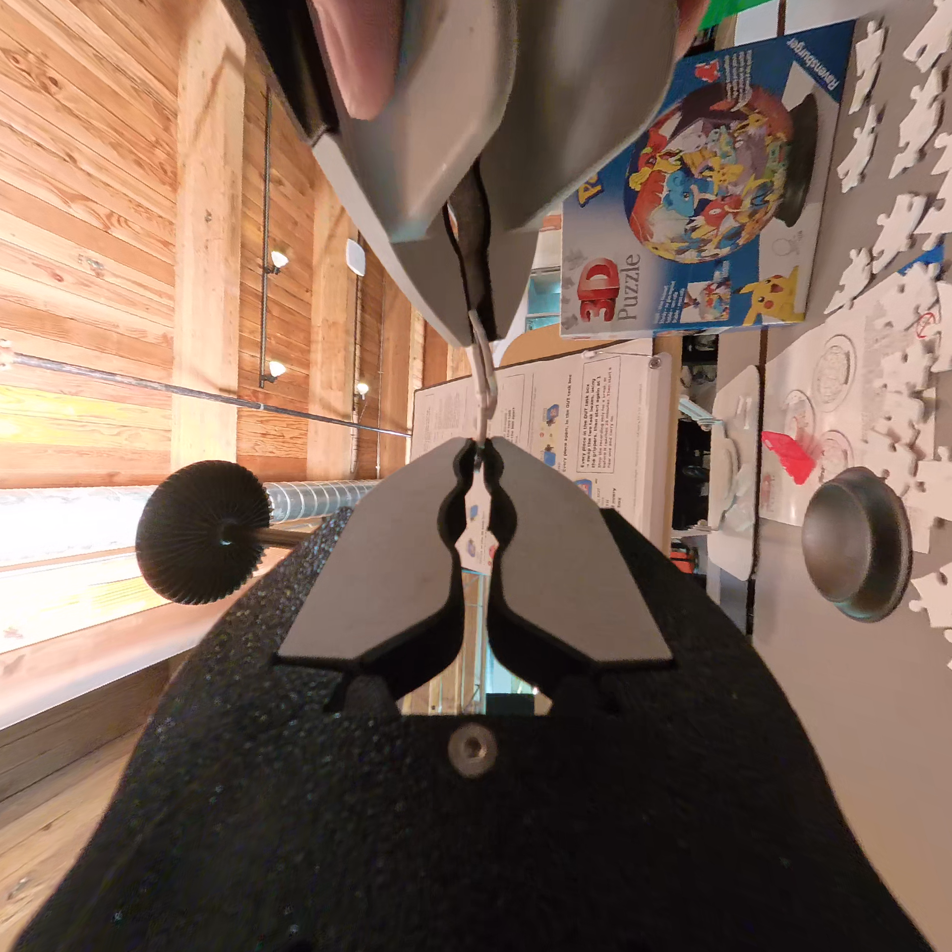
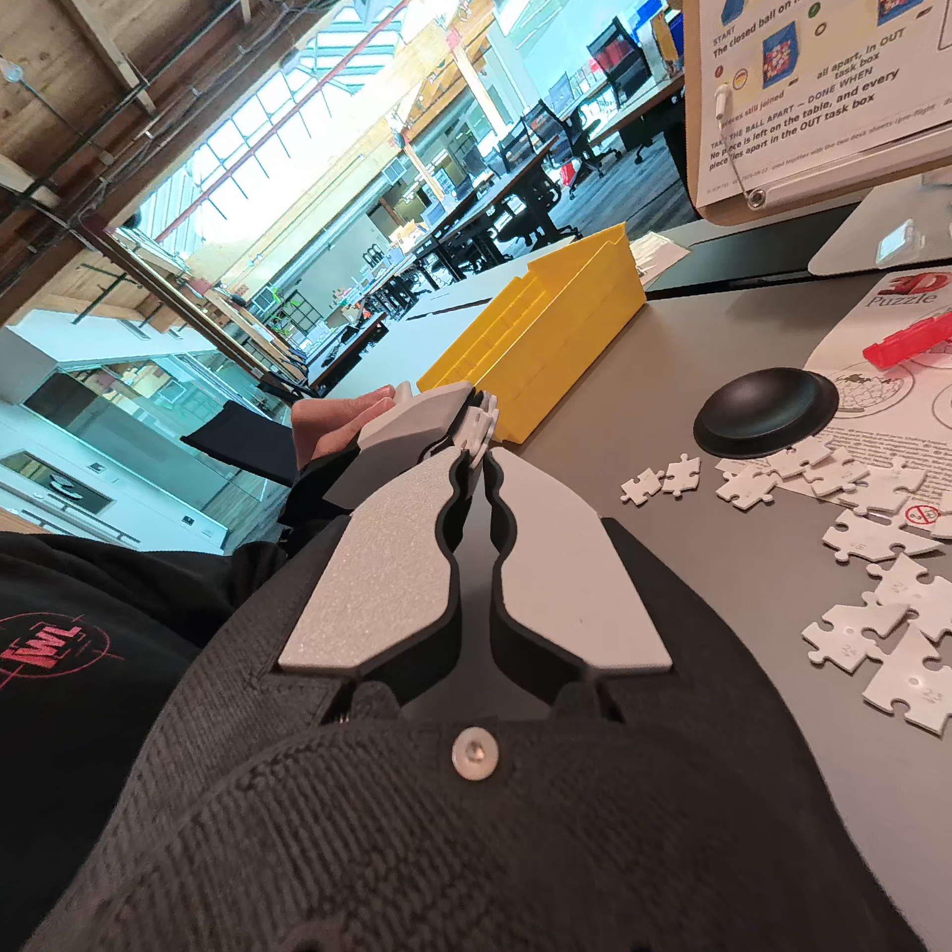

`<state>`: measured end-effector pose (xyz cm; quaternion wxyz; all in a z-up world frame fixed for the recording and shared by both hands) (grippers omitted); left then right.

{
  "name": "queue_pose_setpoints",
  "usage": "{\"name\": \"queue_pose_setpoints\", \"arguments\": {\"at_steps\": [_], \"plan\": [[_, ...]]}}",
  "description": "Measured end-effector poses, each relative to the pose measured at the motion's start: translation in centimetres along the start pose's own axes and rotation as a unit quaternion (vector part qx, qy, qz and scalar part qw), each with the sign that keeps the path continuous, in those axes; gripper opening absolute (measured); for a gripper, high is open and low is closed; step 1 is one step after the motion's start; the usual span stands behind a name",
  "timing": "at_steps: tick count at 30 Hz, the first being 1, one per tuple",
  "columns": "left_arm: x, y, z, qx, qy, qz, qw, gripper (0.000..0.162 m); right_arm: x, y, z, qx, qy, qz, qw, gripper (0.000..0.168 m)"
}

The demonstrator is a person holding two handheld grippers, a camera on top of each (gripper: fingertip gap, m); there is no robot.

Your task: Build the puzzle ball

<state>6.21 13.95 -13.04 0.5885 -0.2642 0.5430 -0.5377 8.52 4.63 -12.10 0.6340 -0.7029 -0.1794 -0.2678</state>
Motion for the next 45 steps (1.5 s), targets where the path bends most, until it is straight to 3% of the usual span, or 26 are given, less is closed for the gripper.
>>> {"name": "queue_pose_setpoints", "arguments": {"at_steps": [12, 19, 23, 28, 36, 45], "plan": [[-0.9, 0.2, -0.1, -0.019, -0.024, -0.029, 0.999, 0.001, 1.9, 1.3, -2.2, -0.025, 0.092, -0.005, 0.995, 0.002], [-1.5, 1.0, 0.1, -0.041, -0.038, -0.035, 0.998, 0.001, 2.3, 2.4, -3.3, 0.008, 0.125, 0.067, 0.990, 0.002], [-2.0, 1.7, 0.2, -0.059, -0.051, -0.045, 0.996, 0.001, 3.3, 3.1, -4.8, 0.047, 0.213, 0.128, 0.967, 0.002], [-2.3, 2.2, 0.0, -0.073, -0.060, -0.064, 0.993, 0.001, 4.0, 5.2, -7.7, 0.024, 0.320, 0.188, 0.928, 0.002], [-1.8, 3.0, -0.1, -0.093, -0.059, -0.078, 0.991, 0.001, 3.4, 7.1, -13.8, -0.106, 0.457, 0.173, 0.866, 0.002], [-2.1, 4.2, -0.2, -0.108, -0.067, -0.107, 0.986, 0.001, -2.7, 9.7, -25.0, -0.338, 0.500, 0.171, 0.779, 0.002]]}}
Point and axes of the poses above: each gripper's, where its closed fingertips meet, z out along the fingers, x out of its top, y = z × x across the jaws, the point moved 5 cm from there along -z, back along the fingers, and after that the axes turned 14 degrees about z, right-handed, at the moved point
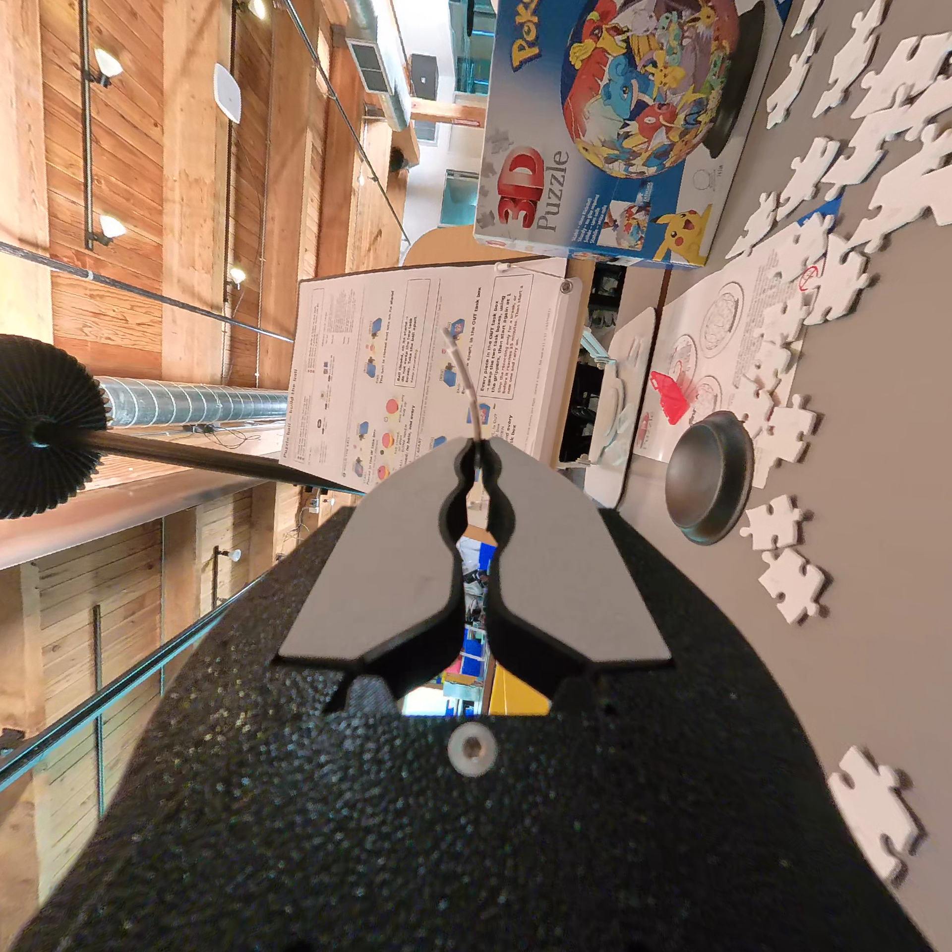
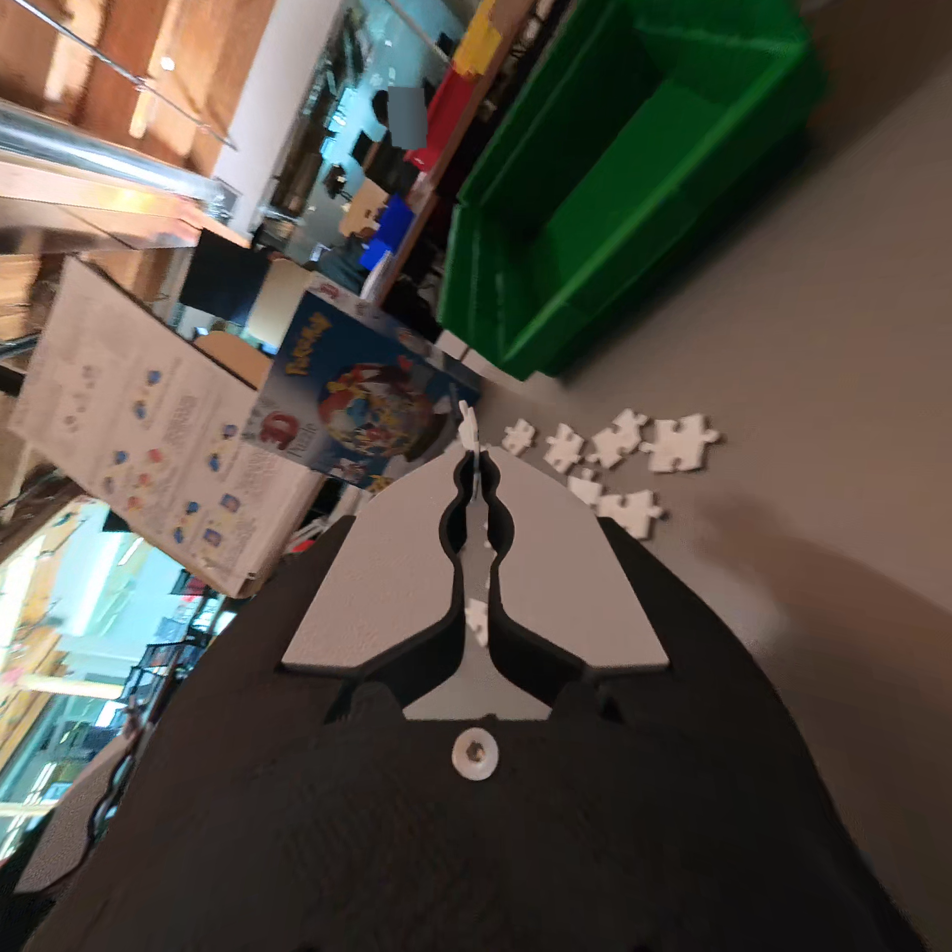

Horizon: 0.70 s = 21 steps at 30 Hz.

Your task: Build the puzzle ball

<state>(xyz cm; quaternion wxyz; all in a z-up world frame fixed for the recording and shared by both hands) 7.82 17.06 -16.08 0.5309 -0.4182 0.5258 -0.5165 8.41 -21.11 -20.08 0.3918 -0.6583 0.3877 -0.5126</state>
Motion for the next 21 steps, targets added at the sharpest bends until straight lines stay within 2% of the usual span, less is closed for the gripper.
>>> {"name": "queue_pose_setpoints", "arguments": {"at_steps": [7, 15, 21], "plan": [[0.4, 0.4, 0.4, -0.009, 0.005, -0.016, 1.000, 0.001, -1.3, 3.1, -0.7, -0.111, -0.047, -0.027, 0.992, 0.002], [0.4, 1.5, -0.2, -0.028, 0.000, -0.021, 0.999, 0.001, -3.6, 4.7, -0.8, -0.152, -0.099, -0.015, 0.983, 0.002], [0.3, 1.6, -0.1, -0.032, 0.000, -0.027, 0.999, 0.001, -2.7, 5.3, -0.7, -0.173, -0.095, -0.020, 0.980, 0.002]]}}
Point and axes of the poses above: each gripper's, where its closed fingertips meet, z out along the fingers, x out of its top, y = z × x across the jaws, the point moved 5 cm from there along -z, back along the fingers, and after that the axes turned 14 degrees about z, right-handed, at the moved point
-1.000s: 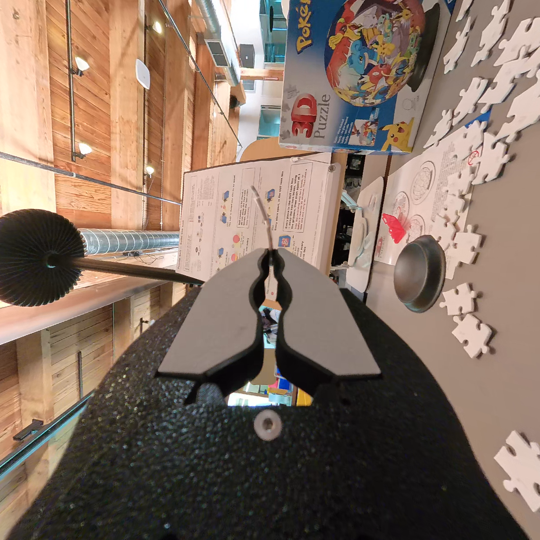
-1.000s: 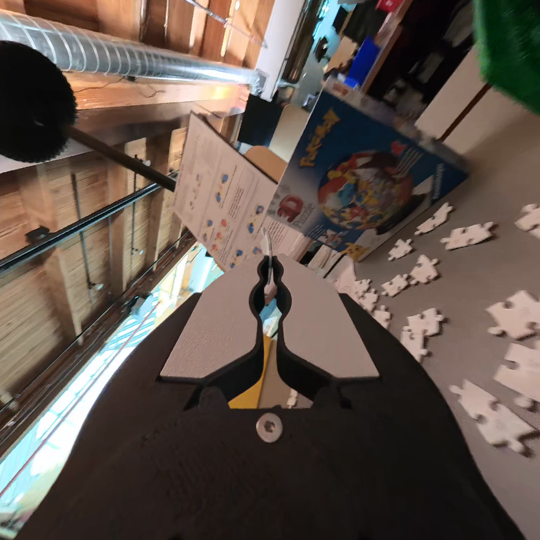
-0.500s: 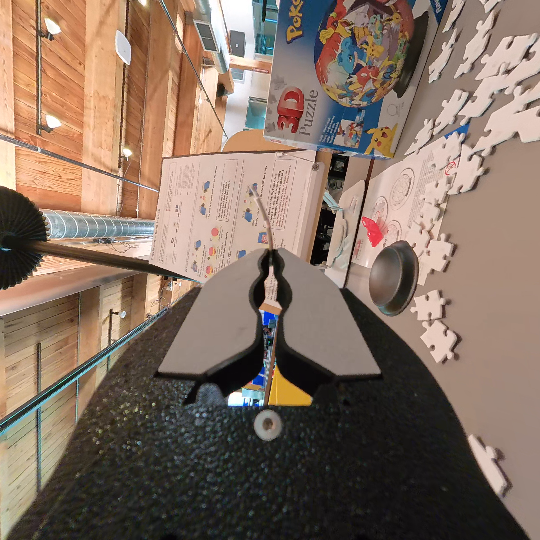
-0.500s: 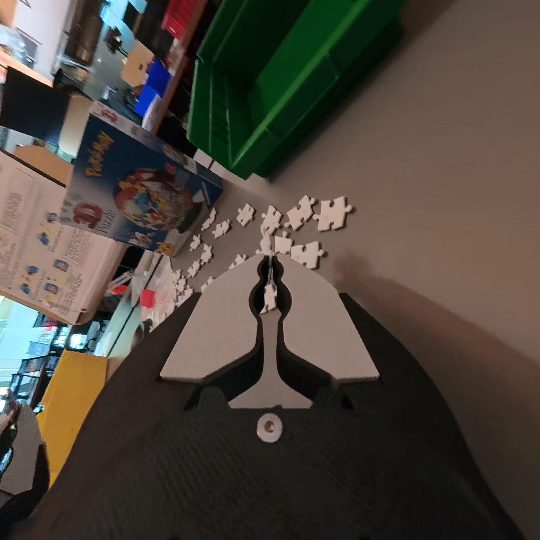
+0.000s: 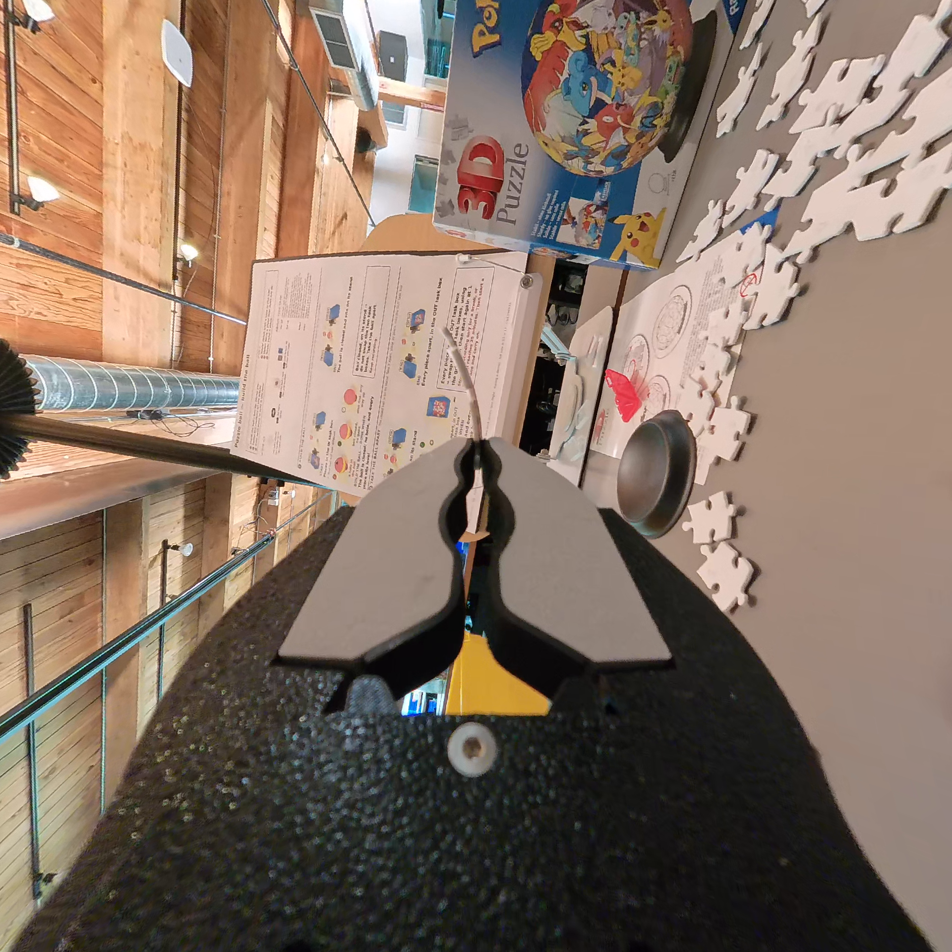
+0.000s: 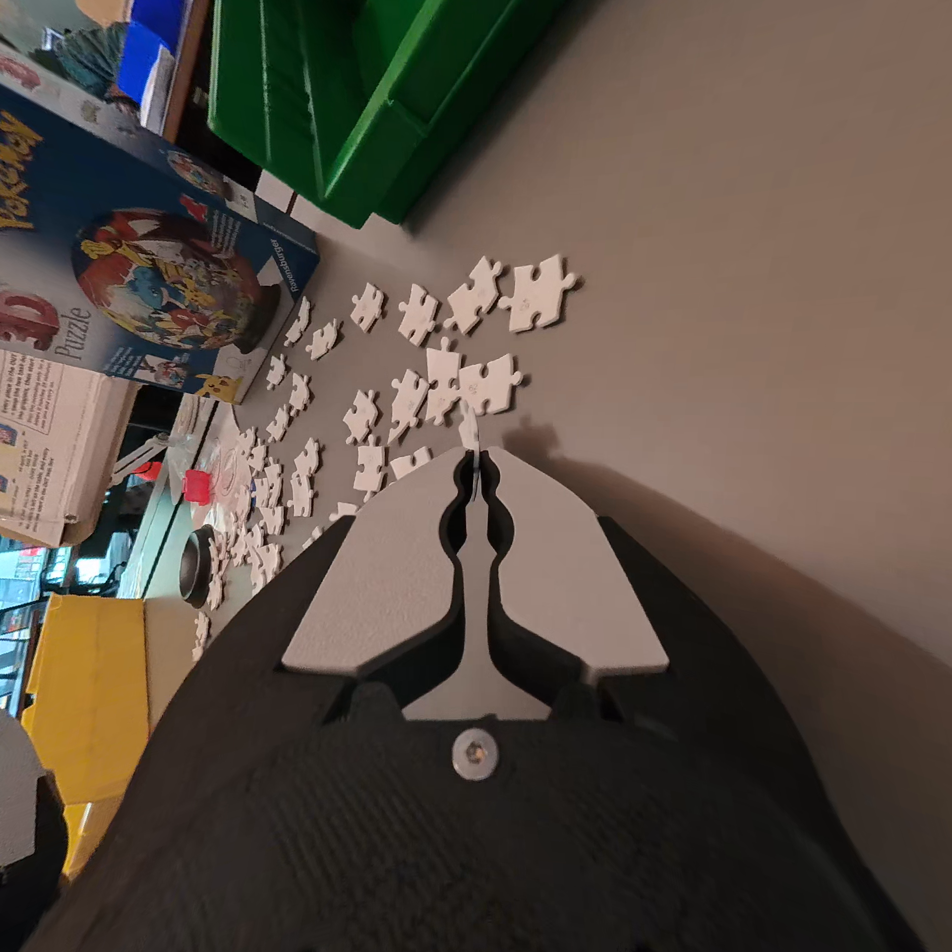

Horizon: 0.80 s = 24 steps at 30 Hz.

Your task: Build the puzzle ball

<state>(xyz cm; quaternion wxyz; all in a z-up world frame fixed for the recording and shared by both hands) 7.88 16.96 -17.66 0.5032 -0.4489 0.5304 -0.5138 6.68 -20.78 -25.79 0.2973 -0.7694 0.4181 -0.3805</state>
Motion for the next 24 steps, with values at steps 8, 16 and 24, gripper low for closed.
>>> {"name": "queue_pose_setpoints", "arguments": {"at_steps": [8, 16, 24], "plan": [[0.0, 0.1, 0.1, -0.002, 0.001, -0.002, 1.000, 0.001, 1.6, 1.5, 0.2, -0.016, 0.016, 0.029, 0.999, 0.002], [-0.1, 0.2, 0.1, -0.003, -0.004, -0.020, 1.000, 0.001, 1.4, 1.7, 0.3, -0.013, 0.001, 0.021, 1.000, 0.022], [0.0, 0.5, 0.1, -0.004, -0.004, -0.018, 1.000, 0.001, 0.3, 0.8, -0.2, 0.018, -0.077, -0.011, 0.997, 0.048]]}}
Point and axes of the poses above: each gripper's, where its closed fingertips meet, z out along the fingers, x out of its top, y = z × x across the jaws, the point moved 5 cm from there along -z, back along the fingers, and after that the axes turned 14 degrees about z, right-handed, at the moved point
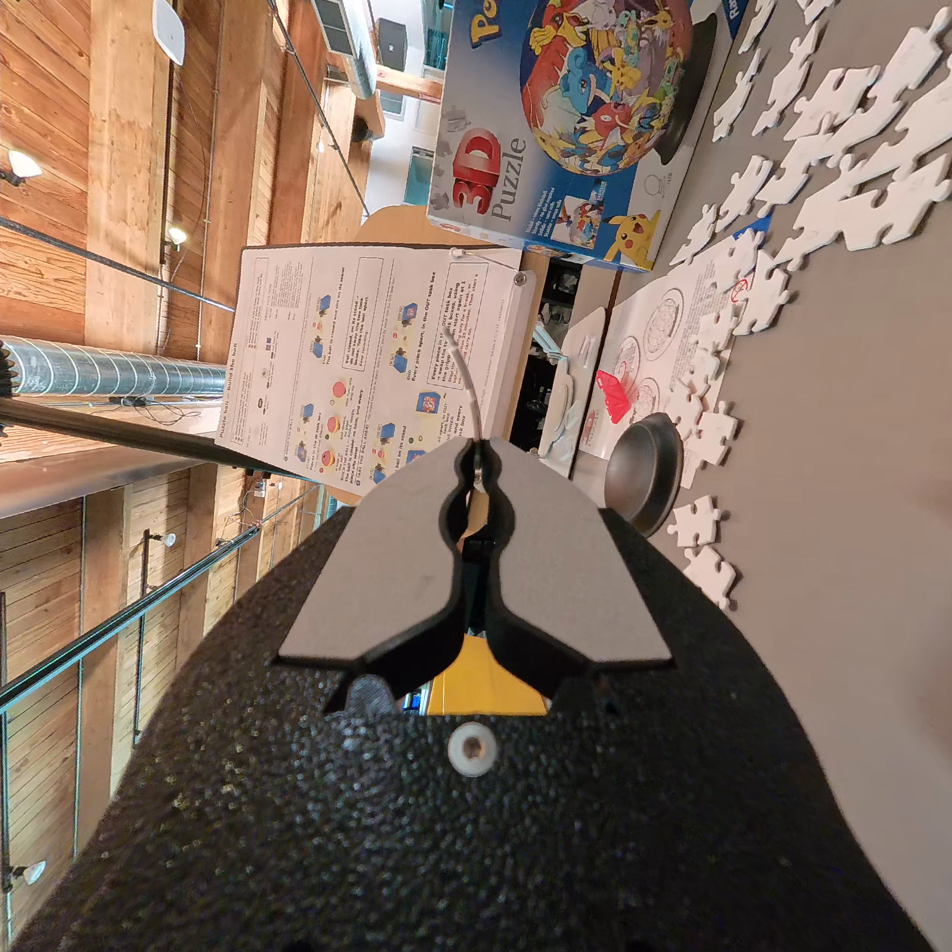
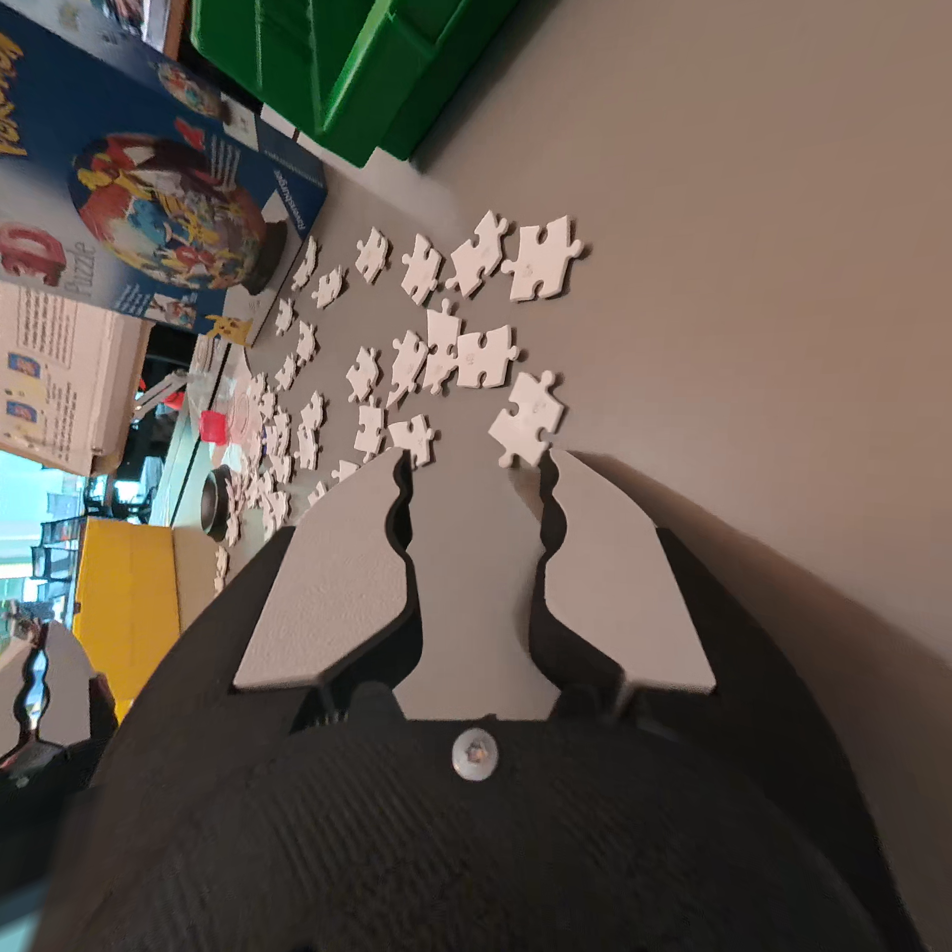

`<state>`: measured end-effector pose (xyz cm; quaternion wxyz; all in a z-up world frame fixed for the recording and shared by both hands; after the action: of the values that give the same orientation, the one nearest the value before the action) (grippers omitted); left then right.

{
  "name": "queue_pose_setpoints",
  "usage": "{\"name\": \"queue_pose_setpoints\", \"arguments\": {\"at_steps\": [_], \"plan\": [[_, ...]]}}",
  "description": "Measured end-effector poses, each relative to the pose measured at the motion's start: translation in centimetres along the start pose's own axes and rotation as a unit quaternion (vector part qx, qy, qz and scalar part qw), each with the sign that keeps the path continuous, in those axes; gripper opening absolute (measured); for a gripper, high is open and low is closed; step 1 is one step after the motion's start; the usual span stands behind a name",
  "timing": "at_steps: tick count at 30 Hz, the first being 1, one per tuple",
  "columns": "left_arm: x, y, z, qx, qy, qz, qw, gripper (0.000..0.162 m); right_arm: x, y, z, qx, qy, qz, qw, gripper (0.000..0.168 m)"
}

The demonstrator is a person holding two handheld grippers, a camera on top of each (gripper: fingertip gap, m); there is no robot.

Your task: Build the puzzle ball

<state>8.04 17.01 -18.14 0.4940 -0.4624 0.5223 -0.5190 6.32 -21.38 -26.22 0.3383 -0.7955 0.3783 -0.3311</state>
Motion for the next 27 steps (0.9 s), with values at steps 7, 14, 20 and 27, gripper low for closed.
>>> {"name": "queue_pose_setpoints", "arguments": {"at_steps": [7, 14, 20, 27], "plan": [[-0.4, -0.2, -0.1, -0.009, -0.003, -0.043, 0.999, 0.001, 2.3, -0.2, -1.0, -0.019, 0.027, -0.079, 0.996, 0.068], [1.0, -2.4, -0.4, 0.059, 0.040, 0.007, 0.997, 0.001, -2.5, -11.2, 0.9, 0.115, -0.035, -0.366, 0.923, 0.067], [2.4, -3.7, -0.8, 0.138, 0.036, 0.117, 0.983, 0.001, -11.6, -20.7, 0.7, 0.328, -0.182, -0.425, 0.824, 0.044], [3.7, -3.7, -1.4, 0.174, 0.057, 0.168, 0.969, 0.001, -15.3, -23.8, 0.4, 0.369, -0.258, -0.388, 0.804, 0.030]]}}
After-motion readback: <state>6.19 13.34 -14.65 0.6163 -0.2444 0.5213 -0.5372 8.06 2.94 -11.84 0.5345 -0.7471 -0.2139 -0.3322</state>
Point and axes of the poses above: each gripper's, where its closed fingertips meet, z out along the fingers, x out of its top, y = z × x across the jaws, the point moved 5 cm from there along -z, back along the fingers, and after that the axes turned 14 degrees about z, right-handed, at the moved point
